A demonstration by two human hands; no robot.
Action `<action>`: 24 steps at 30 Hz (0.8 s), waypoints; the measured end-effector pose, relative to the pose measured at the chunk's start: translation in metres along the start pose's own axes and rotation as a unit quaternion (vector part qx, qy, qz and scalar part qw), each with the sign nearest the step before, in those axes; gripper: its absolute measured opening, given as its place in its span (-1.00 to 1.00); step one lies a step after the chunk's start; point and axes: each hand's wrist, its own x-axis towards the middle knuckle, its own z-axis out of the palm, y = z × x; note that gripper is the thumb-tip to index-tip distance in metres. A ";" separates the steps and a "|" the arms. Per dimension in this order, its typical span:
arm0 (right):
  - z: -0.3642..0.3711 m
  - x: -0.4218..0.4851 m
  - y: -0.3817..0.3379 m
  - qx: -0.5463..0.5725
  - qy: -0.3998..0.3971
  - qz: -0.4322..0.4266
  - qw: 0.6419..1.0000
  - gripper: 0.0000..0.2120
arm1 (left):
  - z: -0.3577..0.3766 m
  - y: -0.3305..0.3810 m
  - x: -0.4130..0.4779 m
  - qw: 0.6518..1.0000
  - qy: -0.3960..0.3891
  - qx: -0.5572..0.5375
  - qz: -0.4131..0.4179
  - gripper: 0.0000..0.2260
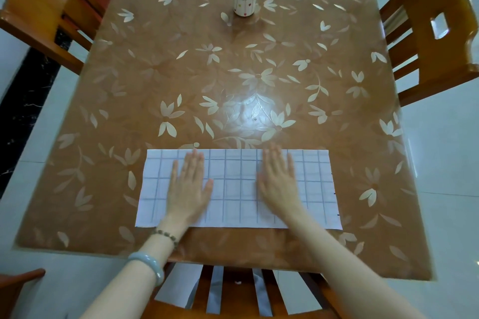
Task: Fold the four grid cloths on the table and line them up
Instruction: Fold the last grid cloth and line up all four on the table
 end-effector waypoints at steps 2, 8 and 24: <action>0.014 -0.002 -0.035 0.017 -0.028 -0.044 0.999 -0.48 | 0.011 0.017 0.000 1.000 -0.018 0.011 0.003 -0.39; 0.029 -0.010 -0.012 -0.009 -0.080 -0.042 0.996 -0.43 | 0.019 0.002 -0.002 0.999 -0.027 0.025 -0.019 -0.35; -0.026 -0.009 0.065 0.076 0.072 0.032 0.994 -0.58 | -0.032 -0.057 -0.020 0.959 0.020 -0.095 -0.266 -0.32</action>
